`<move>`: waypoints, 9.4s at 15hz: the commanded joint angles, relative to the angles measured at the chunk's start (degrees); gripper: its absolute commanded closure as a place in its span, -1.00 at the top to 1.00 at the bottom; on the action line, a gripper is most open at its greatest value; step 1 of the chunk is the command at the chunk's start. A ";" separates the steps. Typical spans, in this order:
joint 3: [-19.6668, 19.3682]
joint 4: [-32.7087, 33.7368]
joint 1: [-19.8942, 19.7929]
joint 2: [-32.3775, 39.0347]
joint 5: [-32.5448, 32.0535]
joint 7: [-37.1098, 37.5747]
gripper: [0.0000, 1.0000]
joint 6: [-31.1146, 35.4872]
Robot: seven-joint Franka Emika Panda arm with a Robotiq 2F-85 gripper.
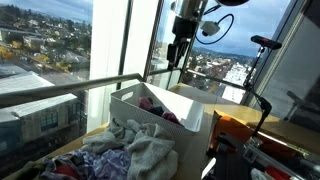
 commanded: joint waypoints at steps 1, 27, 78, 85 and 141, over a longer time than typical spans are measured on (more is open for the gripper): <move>-0.11 0.12 0.06 -0.31 -0.12 -0.03 0.14 -0.21; 5.75 13.90 12.52 25.49 5.72 2.16 1.00 0.74; 4.98 14.32 15.37 30.17 4.90 -3.07 1.00 0.68; 4.50 12.52 15.44 38.69 5.42 -2.96 1.00 10.05; 1.24 2.76 -1.98 -10.16 -6.64 -6.84 -0.92 -7.46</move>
